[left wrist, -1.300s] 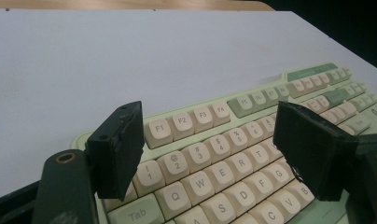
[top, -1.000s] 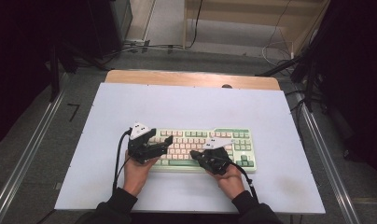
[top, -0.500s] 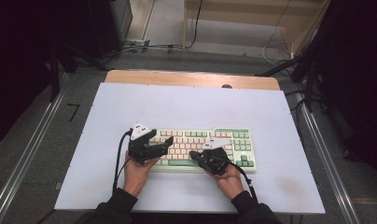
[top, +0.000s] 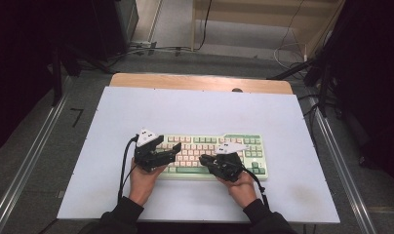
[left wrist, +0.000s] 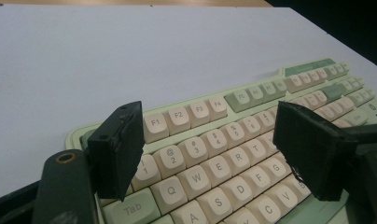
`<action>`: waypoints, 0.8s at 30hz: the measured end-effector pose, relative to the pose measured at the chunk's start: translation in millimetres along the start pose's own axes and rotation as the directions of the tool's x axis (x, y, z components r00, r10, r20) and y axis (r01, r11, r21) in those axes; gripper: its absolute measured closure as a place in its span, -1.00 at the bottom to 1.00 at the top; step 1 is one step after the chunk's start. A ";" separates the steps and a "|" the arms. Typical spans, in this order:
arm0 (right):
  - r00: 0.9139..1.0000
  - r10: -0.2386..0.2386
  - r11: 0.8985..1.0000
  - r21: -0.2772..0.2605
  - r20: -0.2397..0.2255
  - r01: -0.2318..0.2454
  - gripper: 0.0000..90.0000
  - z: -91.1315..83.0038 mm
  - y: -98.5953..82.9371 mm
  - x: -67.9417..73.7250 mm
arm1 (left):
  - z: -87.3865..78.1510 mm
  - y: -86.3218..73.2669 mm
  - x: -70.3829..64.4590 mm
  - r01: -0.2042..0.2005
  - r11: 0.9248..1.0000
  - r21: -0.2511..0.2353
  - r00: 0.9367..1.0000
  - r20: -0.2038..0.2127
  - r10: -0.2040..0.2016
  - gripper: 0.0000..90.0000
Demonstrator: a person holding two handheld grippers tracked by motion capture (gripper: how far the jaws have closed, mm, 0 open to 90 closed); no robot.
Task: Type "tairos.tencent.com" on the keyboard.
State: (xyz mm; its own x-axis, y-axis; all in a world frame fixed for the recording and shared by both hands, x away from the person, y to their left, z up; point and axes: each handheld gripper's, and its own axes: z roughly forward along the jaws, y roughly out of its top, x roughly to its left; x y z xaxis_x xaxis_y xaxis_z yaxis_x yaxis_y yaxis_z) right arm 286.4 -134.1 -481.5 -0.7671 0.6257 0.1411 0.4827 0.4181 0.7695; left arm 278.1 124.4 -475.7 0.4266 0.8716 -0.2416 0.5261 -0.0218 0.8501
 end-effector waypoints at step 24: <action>0.996 0.076 0.996 -0.053 0.042 -0.074 -0.71 -21.6 2.6 -20.2 | 6.9 -1.7 -11.0 -0.022 1.000 0.019 0.999 0.044 0.021 -0.42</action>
State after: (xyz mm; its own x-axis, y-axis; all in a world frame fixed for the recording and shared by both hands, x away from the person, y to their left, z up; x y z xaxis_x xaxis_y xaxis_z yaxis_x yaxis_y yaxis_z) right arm 294.0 -159.8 -468.9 -0.7098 0.6829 0.1729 0.5147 0.3352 0.7891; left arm 277.6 111.4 -477.7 0.4698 0.8483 -0.2442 0.5303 -0.0501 0.8464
